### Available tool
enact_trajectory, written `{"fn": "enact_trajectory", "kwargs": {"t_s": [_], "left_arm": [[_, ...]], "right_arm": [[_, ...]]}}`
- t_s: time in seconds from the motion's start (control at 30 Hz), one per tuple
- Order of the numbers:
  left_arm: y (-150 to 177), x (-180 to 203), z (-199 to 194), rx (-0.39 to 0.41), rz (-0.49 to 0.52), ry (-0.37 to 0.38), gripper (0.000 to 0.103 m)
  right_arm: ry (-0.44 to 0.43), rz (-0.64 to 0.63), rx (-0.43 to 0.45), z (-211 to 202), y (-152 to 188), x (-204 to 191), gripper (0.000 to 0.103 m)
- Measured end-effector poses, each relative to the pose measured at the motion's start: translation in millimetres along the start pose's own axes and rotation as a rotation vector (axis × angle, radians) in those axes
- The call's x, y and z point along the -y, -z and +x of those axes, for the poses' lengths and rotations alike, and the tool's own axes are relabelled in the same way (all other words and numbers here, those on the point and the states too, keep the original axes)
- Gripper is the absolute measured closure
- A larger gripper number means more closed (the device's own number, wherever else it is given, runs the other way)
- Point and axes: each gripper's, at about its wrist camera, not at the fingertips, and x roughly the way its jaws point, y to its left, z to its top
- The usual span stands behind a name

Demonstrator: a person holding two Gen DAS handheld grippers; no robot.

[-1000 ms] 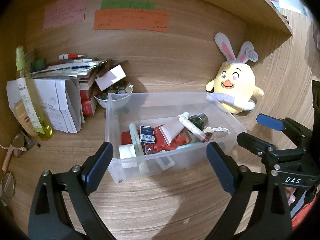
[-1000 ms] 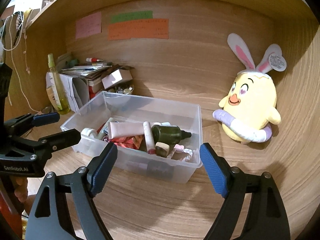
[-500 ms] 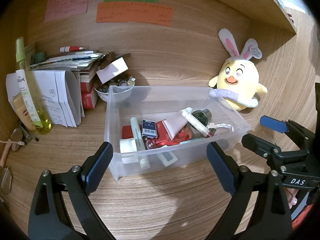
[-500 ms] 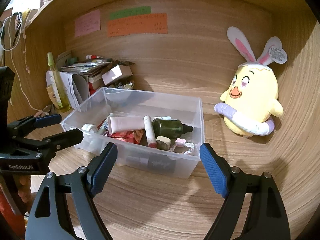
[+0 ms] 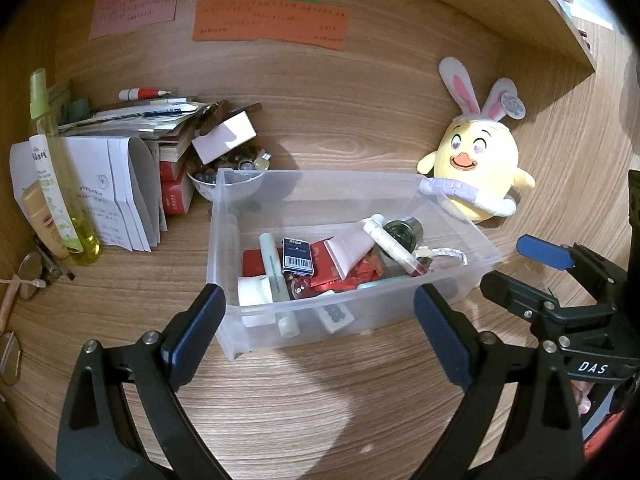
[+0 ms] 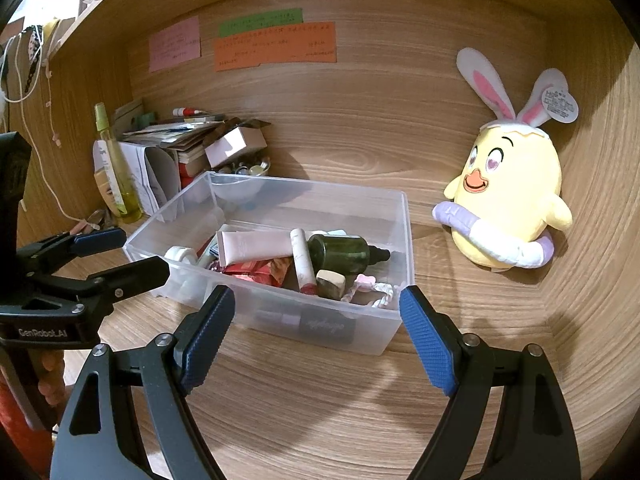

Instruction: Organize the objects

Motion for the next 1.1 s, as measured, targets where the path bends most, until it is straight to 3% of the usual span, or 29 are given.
{"fn": "enact_trajectory", "kwargs": {"t_s": [1.1], "left_arm": [[0.0, 3.3, -2.8, -0.017, -0.016, 0.032, 0.007]], "right_arm": [[-0.005, 0.02, 0.002, -2.4, 1.2, 3.2, 0.02]]}}
